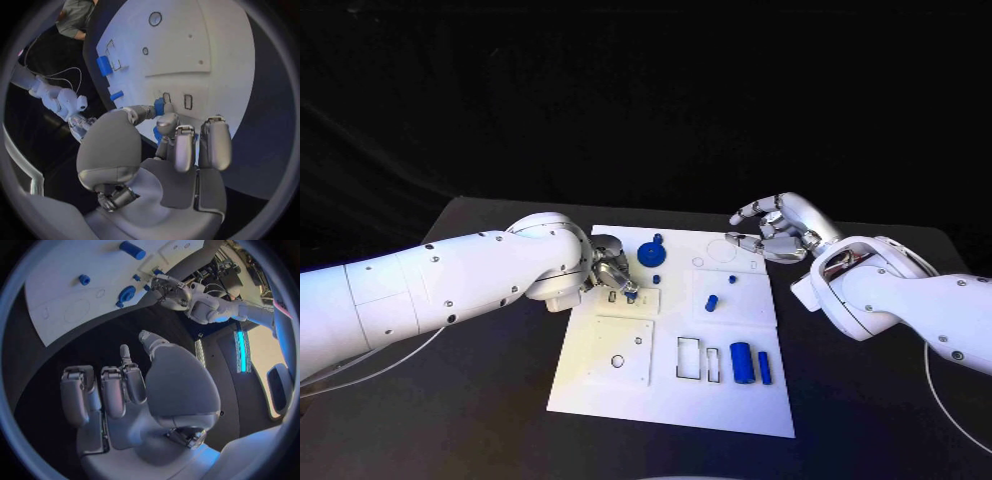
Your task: Assemble the parts on the task board
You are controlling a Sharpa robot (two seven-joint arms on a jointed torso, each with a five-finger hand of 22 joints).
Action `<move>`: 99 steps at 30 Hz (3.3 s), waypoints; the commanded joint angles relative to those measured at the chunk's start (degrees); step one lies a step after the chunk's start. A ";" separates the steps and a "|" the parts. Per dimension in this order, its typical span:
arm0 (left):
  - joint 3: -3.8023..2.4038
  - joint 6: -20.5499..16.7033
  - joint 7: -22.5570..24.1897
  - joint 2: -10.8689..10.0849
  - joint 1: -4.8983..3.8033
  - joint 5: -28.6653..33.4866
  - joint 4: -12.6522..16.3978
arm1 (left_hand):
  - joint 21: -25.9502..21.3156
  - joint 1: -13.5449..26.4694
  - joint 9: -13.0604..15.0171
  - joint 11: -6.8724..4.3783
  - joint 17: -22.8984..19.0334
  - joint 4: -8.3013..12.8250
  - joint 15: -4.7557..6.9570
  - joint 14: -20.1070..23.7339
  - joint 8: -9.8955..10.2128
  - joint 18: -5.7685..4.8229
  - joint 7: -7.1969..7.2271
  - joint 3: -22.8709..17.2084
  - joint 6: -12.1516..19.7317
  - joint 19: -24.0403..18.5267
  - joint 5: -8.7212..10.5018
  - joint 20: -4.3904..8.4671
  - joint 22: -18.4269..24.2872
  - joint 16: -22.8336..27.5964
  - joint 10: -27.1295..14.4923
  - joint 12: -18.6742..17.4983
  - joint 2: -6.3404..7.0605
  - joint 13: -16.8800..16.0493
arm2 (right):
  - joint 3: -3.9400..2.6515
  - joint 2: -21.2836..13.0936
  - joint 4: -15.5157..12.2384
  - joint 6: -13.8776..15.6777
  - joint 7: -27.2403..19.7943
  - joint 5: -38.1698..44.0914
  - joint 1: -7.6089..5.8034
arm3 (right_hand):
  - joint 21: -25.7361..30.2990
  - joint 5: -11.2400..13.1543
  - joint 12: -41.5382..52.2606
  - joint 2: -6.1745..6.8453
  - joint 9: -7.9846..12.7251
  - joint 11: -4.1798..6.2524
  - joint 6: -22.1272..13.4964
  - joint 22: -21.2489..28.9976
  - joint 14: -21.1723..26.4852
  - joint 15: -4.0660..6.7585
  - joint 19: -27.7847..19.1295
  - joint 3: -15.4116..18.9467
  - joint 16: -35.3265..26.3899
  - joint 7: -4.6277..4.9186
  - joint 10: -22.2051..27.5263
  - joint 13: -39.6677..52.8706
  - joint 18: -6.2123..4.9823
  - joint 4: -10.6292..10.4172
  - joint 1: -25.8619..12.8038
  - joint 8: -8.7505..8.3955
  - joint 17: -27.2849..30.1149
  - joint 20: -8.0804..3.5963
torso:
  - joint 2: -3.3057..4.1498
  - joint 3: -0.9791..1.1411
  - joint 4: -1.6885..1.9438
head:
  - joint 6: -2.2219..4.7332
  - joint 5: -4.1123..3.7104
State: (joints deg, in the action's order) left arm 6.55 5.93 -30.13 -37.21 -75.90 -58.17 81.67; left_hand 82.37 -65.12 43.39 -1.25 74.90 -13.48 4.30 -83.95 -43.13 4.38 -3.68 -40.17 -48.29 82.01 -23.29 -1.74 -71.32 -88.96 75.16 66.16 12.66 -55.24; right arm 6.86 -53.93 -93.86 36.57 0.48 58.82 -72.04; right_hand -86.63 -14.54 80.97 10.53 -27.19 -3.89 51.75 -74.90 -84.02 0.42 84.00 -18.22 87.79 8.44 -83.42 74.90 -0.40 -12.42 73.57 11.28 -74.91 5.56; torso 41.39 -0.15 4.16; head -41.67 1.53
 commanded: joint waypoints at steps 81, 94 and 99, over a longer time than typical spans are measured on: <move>0.17 4.21 0.07 1.38 0.67 -3.37 -1.26 | 0.40 5.56 2.43 -1.40 14.03 6.79 1.47 -5.76 1.53 -0.82 2.36 -4.39 -3.79 0.39 0.50 1.10 -0.68 -0.59 1.99 0.98 1.69 -1.33 | 0.00 0.29 0.80 -0.07 -0.76 0.64 0.18 | 0.44 -0.06 -0.54 0.38 0.04 0.32 0.73 -12.18 -4.19 0.08 3.39 -0.24 -0.36 -0.07 0.39 6.61 -0.73 -0.29 0.00 0.34 -6.98 0.11 | 0.00 0.01 -0.01 | -1.06 0.09; 0.17 4.67 0.02 1.54 0.67 -3.38 -1.41 | 0.48 6.48 3.00 -1.47 14.32 3.96 1.56 -5.84 2.59 -0.89 2.43 0.65 -4.78 0.62 0.75 1.24 -1.06 -0.71 2.07 1.58 1.71 -1.97 | 0.00 0.32 0.91 -0.21 -0.82 0.59 0.21 | 0.46 -0.18 -0.68 0.37 0.07 0.32 0.70 -12.17 -4.18 0.09 3.39 -0.28 -0.39 -0.08 0.48 6.49 -0.74 -0.45 -0.13 0.34 -6.93 0.09 | 0.03 -0.01 -0.02 | -1.15 0.08; 0.18 4.70 0.02 1.61 0.67 -3.39 -1.56 | 0.50 6.60 3.18 -1.46 14.36 3.23 1.56 -5.85 2.82 -0.91 2.42 1.89 -4.97 0.68 0.76 1.26 -1.15 -0.73 2.07 1.69 1.66 -2.10 | 0.00 0.30 0.91 -0.18 -0.83 0.58 0.22 | 0.56 0.03 -0.78 0.52 0.09 0.32 0.68 -12.10 -4.17 0.10 3.33 -0.19 -0.42 -0.09 0.54 6.40 -0.77 -0.65 -0.37 0.36 -6.86 0.07 | 0.01 0.01 0.00 | -1.21 0.05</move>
State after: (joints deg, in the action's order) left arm 6.63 9.19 -30.21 -35.84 -75.38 -62.11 79.97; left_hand 82.59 -58.94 46.57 -2.56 74.91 -10.29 5.52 -83.94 -40.61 4.40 -0.93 -38.54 -53.08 82.61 -22.80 -0.71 -72.42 -89.37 76.92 67.50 14.32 -57.28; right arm 6.87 -53.66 -92.94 36.64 0.11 58.86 -71.86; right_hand -86.41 -14.54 80.55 10.77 -27.19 -3.69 52.13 -74.94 -84.02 0.42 83.99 -18.53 87.63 8.46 -83.22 74.91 -0.40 -12.72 73.33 11.28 -74.94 5.56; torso 41.39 -0.14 4.14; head -42.82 1.60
